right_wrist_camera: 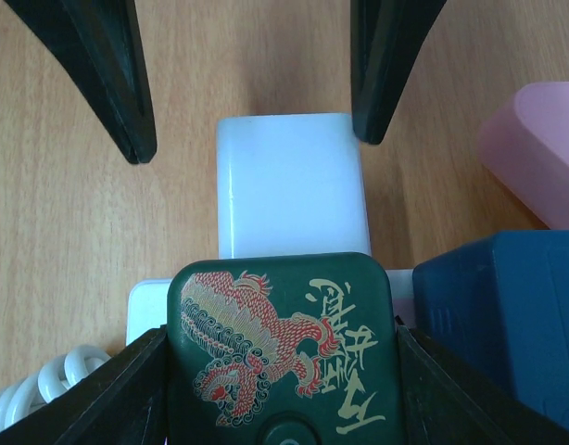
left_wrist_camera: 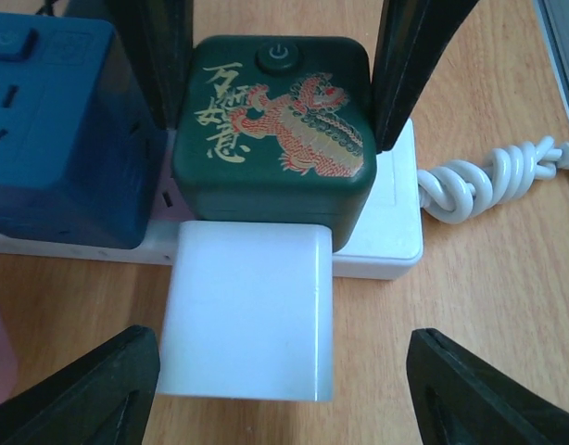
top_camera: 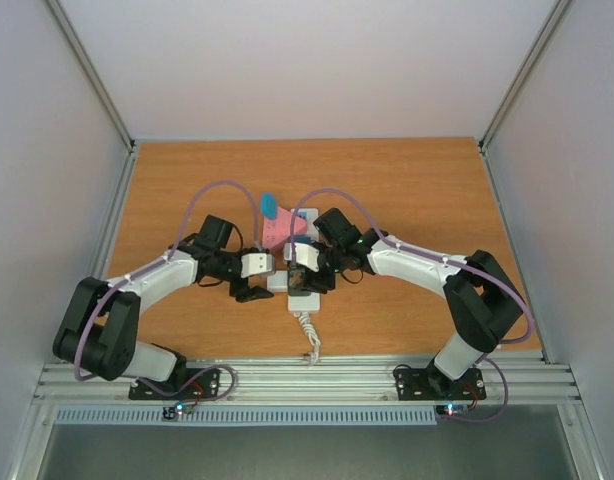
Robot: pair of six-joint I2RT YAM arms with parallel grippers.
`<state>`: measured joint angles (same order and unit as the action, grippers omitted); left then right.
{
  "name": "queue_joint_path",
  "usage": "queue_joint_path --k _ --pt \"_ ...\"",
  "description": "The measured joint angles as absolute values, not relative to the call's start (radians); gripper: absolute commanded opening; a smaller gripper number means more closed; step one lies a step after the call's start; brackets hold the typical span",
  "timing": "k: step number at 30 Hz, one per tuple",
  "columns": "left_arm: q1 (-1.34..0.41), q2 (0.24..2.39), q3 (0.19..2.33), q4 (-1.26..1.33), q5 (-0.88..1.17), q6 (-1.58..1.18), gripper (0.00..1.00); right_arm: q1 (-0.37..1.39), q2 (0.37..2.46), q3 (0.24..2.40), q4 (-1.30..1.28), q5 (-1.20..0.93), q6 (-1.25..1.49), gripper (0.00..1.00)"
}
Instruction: Pull the plug off the socket
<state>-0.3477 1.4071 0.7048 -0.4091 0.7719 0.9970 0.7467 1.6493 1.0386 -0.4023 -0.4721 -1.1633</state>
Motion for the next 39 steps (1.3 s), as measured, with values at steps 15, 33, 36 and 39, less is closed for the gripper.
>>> queue_joint_path --k 15,33,36,39 --pt "-0.376 1.435 0.651 -0.281 0.699 0.986 0.57 0.747 1.641 1.016 -0.368 -0.476 -1.153 0.3" --pt "-0.381 1.406 0.608 -0.225 0.661 0.985 0.31 0.748 1.641 1.001 -0.349 -0.479 -1.159 0.21" --pt "-0.377 1.405 0.609 -0.226 0.661 0.996 0.31 0.748 1.642 1.001 -0.352 -0.478 -1.161 0.21" --pt "-0.37 1.405 0.61 -0.231 0.664 1.005 0.31 0.749 1.642 1.001 -0.356 -0.476 -1.161 0.2"
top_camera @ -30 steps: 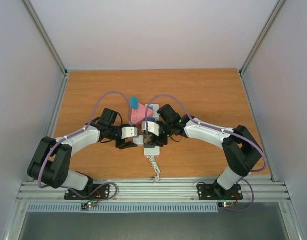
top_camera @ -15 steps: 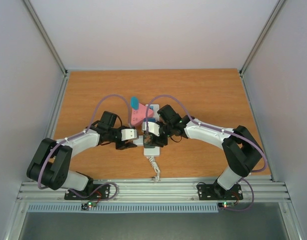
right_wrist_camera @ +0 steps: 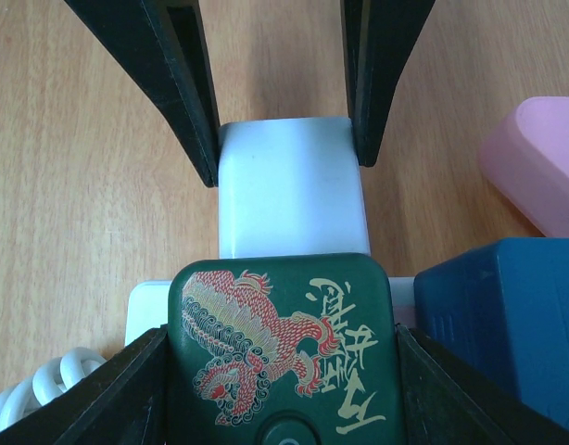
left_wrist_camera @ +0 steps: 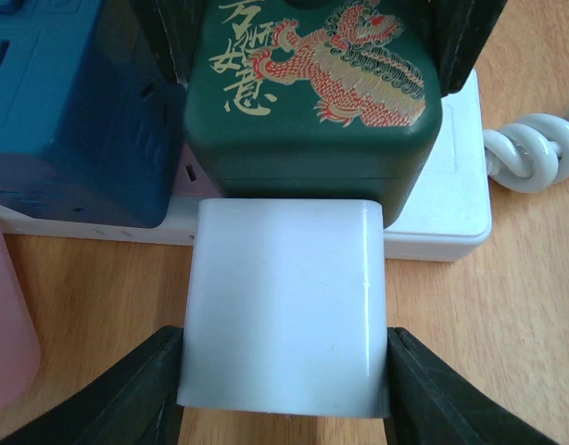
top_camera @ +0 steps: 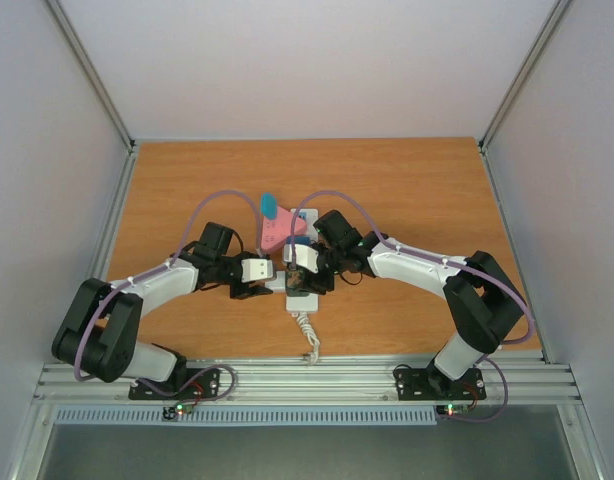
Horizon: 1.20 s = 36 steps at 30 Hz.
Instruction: Pull the plug off the socket
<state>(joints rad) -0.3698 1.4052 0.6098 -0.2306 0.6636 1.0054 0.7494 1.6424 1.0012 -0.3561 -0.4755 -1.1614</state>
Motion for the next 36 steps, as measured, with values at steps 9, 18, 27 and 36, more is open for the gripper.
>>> queue_joint_path --k 9,18,27,36 --pt "-0.346 1.424 0.659 -0.322 0.677 1.078 0.29 0.758 1.65 1.002 -0.338 -0.47 -1.16 0.2" --pt "-0.31 1.428 0.661 -0.351 0.701 1.128 0.29 0.764 1.662 1.007 -0.32 -0.473 -1.148 0.19" --pt "-0.279 1.428 0.661 -0.375 0.726 1.162 0.29 0.768 1.671 1.011 -0.303 -0.474 -1.141 0.19" --pt "-0.265 1.428 0.67 -0.403 0.73 1.195 0.28 0.769 1.676 1.015 -0.298 -0.48 -1.139 0.18"
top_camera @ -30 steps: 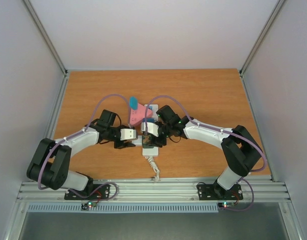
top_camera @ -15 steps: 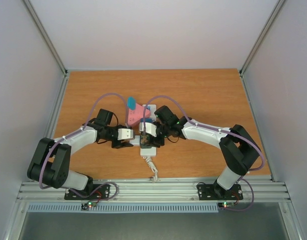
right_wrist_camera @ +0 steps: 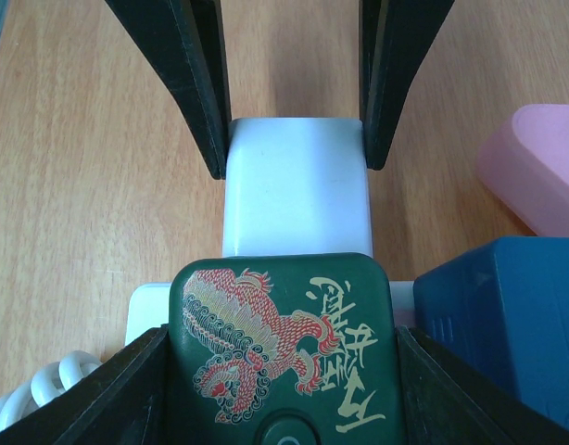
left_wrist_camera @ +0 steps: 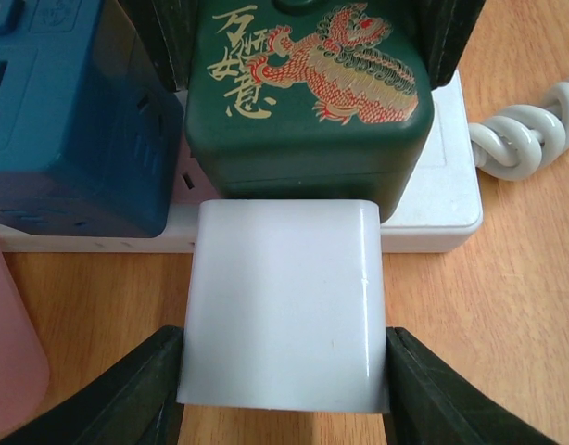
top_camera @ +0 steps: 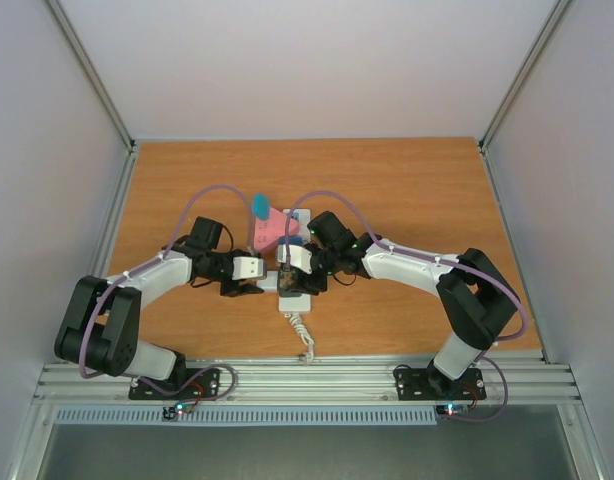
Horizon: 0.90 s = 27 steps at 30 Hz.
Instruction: Pull the plug off the socket
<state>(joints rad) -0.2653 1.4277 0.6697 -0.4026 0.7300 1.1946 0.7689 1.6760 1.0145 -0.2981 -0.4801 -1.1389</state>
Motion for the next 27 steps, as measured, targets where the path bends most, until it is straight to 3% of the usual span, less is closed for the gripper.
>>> queue_joint_path --k 9,27 --pt "-0.25 1.423 0.67 -0.424 0.716 1.221 0.27 0.768 1.676 1.015 -0.301 -0.481 -1.137 0.18" --pt "0.008 1.302 0.69 -0.651 0.675 1.302 0.28 0.763 1.679 1.025 -0.318 -0.491 -1.132 0.26"
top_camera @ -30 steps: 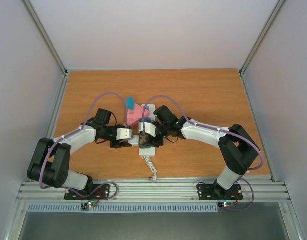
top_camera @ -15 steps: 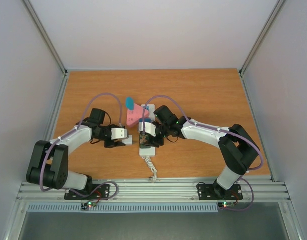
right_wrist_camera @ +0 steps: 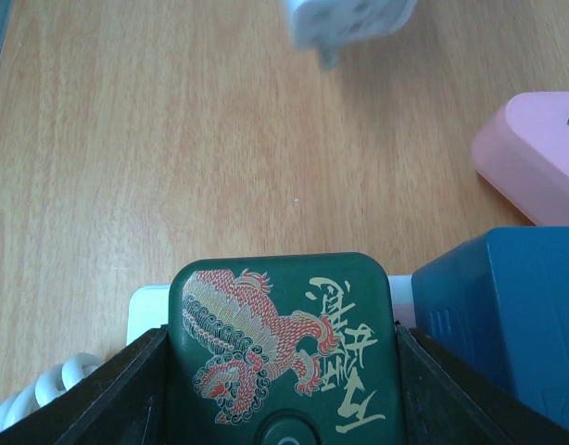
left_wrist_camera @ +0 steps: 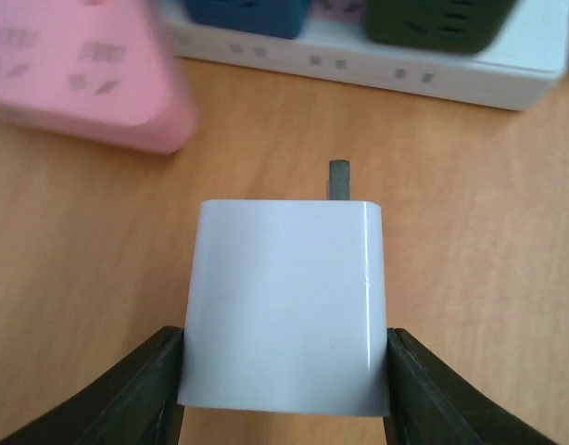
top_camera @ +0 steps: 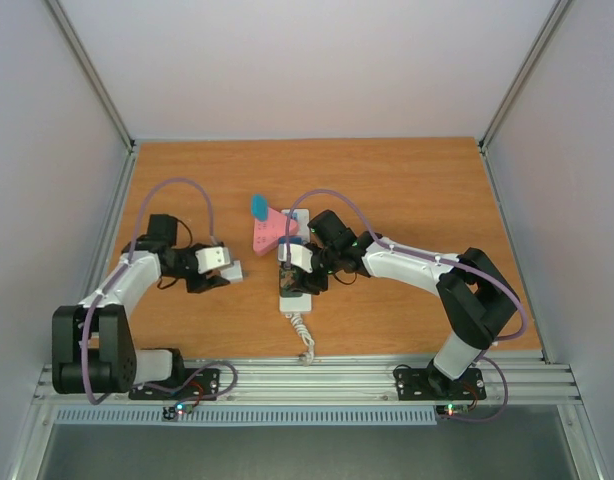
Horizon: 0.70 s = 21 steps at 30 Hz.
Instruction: Pull the plug off the socket
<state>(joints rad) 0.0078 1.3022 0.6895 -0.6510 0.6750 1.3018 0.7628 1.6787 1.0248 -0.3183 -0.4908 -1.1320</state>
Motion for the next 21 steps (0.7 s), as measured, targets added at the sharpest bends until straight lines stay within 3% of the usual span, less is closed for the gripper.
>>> queue_joint_path --k 12,21 --pt "0.209 1.412 0.955 -0.645 0.717 1.09 0.29 0.762 1.68 1.028 -0.321 -0.491 -1.116 0.36" --pt "0.258 1.62 1.139 -0.432 0.575 0.728 0.3 0.762 1.68 1.028 -0.319 -0.49 -1.102 0.43"
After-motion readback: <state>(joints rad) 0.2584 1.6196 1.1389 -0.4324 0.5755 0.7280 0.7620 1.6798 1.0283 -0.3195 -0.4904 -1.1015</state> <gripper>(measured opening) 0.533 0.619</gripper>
